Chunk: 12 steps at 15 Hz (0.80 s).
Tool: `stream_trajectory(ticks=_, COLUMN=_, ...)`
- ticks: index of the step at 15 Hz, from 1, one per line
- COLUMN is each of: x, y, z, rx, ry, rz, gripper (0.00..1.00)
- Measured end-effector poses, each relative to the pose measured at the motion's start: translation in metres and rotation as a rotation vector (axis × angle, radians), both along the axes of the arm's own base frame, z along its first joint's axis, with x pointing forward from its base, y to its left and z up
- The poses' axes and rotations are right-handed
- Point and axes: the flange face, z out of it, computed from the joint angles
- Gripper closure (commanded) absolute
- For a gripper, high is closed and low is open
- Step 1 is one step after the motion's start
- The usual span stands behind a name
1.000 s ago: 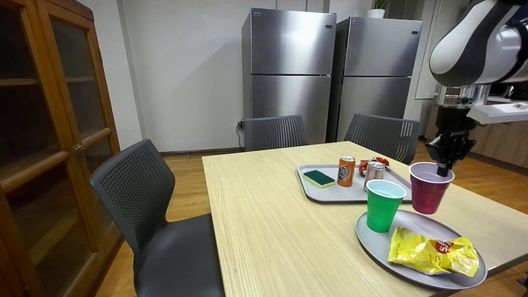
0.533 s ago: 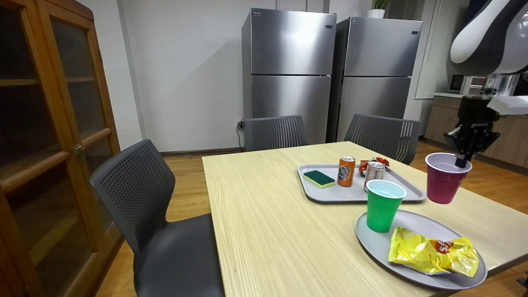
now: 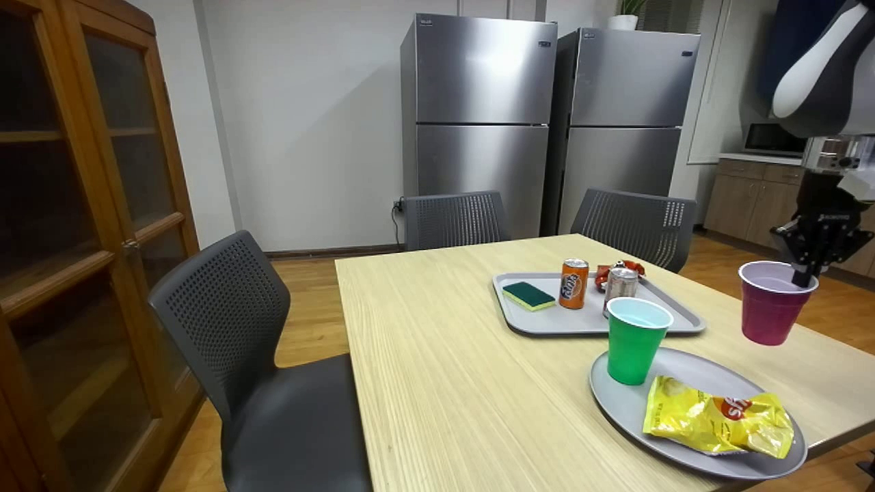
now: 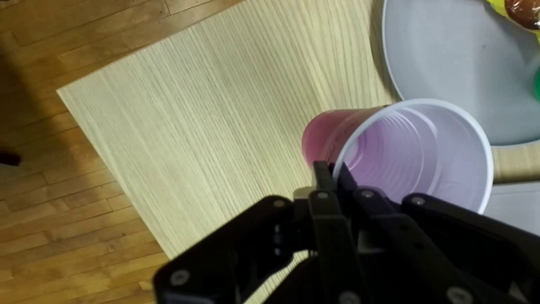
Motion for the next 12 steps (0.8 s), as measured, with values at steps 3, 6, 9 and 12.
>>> stream_trajectory(ticks=3, x=0.001, y=-0.011, z=-0.015, rx=0.033, ry=-0.001, rz=-0.027, gripper=0.99)
stream_trajectory(ticks=6, x=0.002, y=-0.021, z=-0.028, rx=0.068, ry=-0.004, rz=-0.014, gripper=0.99)
stream_trajectory(ticks=9, x=0.001, y=-0.030, z=-0.040, rx=0.101, ry=0.007, rz=-0.005, gripper=0.99)
stream_trajectory(ticks=12, x=0.000, y=-0.038, z=-0.049, rx=0.122, ry=0.027, rz=-0.005, gripper=0.99)
